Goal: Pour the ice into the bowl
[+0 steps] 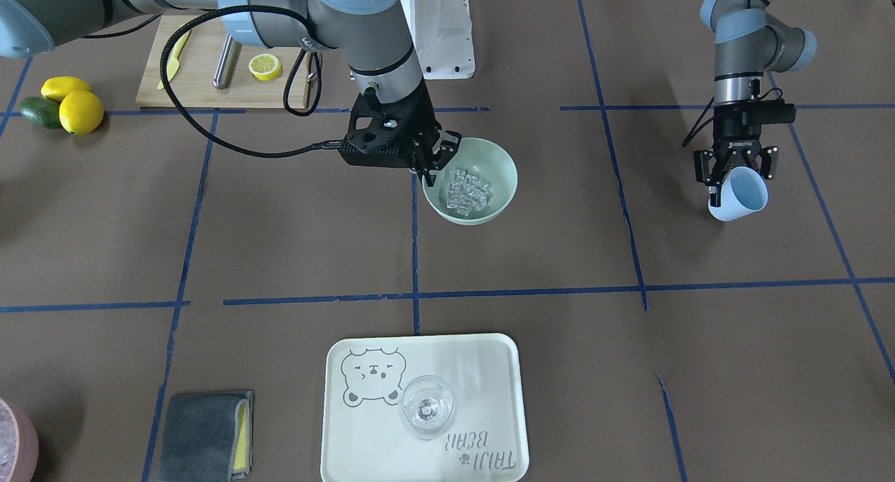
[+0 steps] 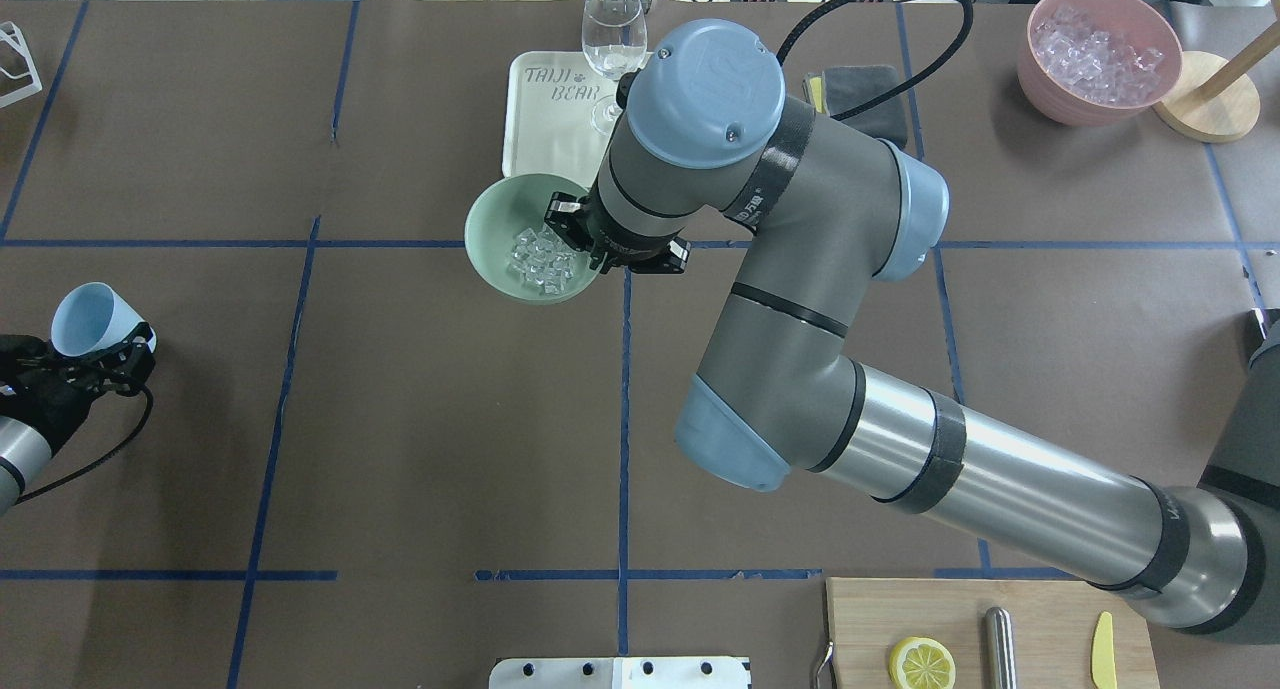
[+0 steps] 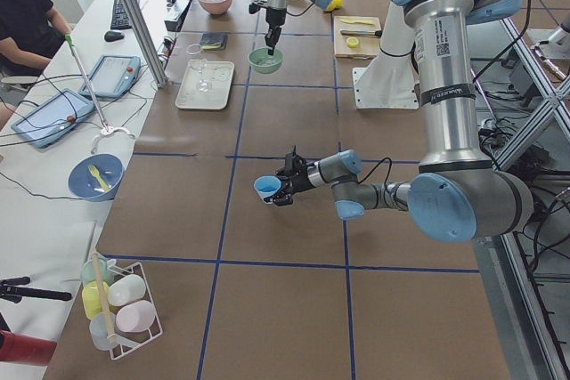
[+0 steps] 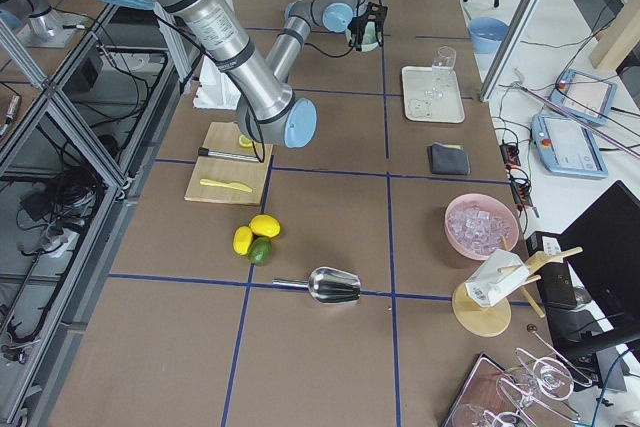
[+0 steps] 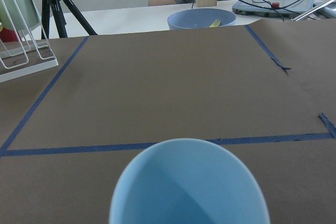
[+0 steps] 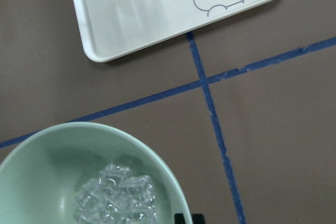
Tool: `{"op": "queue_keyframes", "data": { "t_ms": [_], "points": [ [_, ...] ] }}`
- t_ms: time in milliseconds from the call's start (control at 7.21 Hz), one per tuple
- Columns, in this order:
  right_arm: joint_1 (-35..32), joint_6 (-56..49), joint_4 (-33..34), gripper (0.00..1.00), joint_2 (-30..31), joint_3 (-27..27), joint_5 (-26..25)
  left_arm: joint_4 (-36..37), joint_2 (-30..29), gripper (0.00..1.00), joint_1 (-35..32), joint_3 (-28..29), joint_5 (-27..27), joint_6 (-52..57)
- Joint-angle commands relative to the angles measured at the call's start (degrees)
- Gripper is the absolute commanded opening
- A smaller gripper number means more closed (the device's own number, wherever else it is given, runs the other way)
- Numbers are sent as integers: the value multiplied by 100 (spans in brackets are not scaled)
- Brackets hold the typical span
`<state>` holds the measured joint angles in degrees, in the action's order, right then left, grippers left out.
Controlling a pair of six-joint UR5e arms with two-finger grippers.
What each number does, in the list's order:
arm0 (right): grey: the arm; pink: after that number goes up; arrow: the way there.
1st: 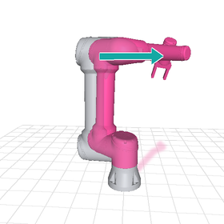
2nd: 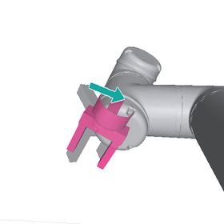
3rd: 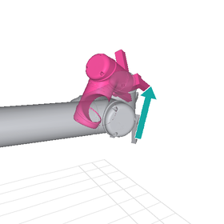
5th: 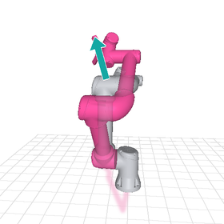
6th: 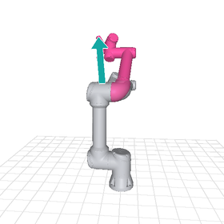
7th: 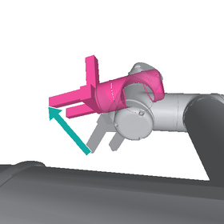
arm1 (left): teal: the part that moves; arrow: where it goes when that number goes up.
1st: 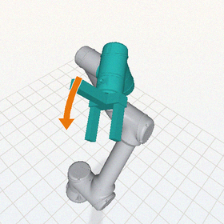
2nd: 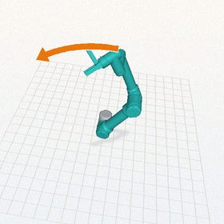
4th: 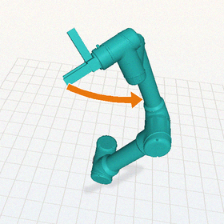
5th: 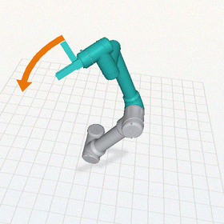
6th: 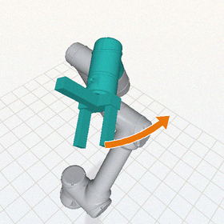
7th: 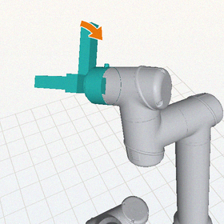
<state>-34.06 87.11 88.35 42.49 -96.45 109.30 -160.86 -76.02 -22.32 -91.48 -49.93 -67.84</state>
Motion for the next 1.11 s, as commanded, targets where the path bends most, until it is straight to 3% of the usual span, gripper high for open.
{"op": "queue_keyframes", "data": {
  "t_ms": [0,139,277,416,971],
  "points": [
    [-74,-210,235,0,825,-931,-5,-42,-9,39,0,-2,53,-1],
    [-187,-229,253,0,1361,-1363,-6,-42,-9,42,0,7,62,-1],
    [-223,-333,253,0,1532,-1455,-14,-42,-9,62,0,25,71,-1],
    [-258,-387,244,0,1638,-1473,-6,-33,-9,96,0,77,71,7],
    [-276,-589,218,0,2026,-1763,-14,-24,9,100,-26,78,63,68]
  ]
}}
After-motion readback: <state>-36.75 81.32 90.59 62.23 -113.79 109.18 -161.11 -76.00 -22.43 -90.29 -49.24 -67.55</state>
